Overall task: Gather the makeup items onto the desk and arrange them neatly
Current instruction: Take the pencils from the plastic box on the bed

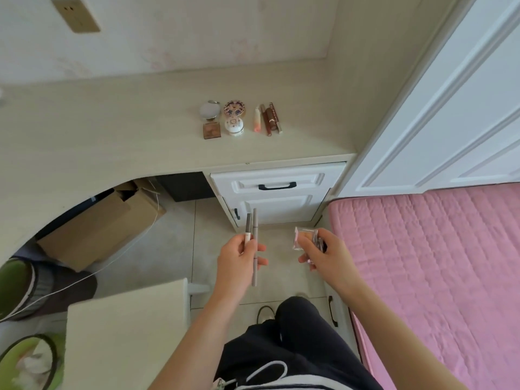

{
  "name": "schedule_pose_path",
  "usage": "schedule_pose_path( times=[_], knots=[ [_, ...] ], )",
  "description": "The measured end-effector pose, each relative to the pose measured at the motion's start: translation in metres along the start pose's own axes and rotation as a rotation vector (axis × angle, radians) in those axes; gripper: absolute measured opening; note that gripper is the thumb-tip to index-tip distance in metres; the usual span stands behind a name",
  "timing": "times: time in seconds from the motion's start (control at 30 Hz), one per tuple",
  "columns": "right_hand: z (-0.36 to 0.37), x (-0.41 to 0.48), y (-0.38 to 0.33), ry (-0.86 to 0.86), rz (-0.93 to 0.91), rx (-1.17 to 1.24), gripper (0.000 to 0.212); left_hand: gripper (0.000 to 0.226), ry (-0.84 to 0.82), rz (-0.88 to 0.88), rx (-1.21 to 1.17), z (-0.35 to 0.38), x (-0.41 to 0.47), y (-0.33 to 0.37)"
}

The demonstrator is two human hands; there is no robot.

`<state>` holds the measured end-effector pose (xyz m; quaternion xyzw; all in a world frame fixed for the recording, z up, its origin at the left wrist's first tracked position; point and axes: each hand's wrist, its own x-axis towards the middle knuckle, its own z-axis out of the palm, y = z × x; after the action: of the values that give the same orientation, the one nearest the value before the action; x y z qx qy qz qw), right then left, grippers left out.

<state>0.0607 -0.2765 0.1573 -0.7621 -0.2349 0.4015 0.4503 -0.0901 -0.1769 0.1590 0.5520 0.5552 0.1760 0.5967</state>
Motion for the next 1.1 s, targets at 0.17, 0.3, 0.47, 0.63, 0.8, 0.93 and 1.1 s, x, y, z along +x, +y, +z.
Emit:
schedule_pose_path(
  times=[0.17,0.3,0.47,0.63,0.8,0.93,1.1],
  knots=[
    [-0.013,0.053,-0.015,0.0,0.025,-0.005,0.024,0.011,-0.031,-0.014,-0.053,0.018,0.046,0.025],
    [-0.026,0.105,-0.032,-0.04,0.044,-0.034,0.026,0.01,-0.01,-0.007,-0.07,0.039,0.088,0.052],
    [-0.046,0.17,-0.054,-0.09,0.044,-0.1,0.025,0.009,0.024,-0.005,-0.036,0.071,0.143,0.089],
    [-0.064,0.222,-0.065,-0.141,0.072,-0.109,0.023,0.018,0.091,0.068,0.115,0.098,0.191,0.113],
    [-0.073,0.261,-0.071,-0.146,0.155,-0.073,0.033,0.017,0.075,0.05,0.186,0.114,0.225,0.125],
    [-0.075,0.292,-0.076,-0.142,0.218,-0.039,0.025,0.016,0.044,0.021,0.255,0.122,0.257,0.135],
    [-0.07,0.335,-0.084,-0.098,0.267,-0.036,0.017,0.011,-0.007,-0.01,0.28,0.127,0.3,0.149]
  ],
)
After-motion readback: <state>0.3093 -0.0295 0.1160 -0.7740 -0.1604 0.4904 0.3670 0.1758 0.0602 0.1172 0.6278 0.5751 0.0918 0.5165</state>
